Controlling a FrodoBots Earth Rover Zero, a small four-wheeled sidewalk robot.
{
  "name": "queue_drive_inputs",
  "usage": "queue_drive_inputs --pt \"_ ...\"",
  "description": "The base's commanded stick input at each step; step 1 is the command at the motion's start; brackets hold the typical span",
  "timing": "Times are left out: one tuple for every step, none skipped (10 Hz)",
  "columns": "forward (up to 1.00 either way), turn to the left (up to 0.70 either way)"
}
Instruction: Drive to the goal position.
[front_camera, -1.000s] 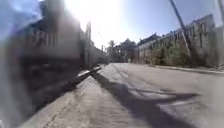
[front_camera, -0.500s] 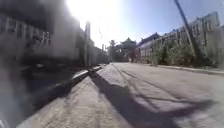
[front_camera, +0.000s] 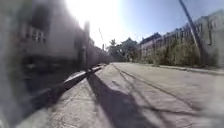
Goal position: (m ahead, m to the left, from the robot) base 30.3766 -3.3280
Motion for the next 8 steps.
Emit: queue_drive_inputs --pt "0.85 -0.02" --pt "0.85 -0.02" --pt "0.85 -0.02" --pt "0.85 -0.02" --pt "0.85 -0.02" --pt "0.85 -0.02" --pt "0.85 -0.02" --pt "0.85 -0.02"
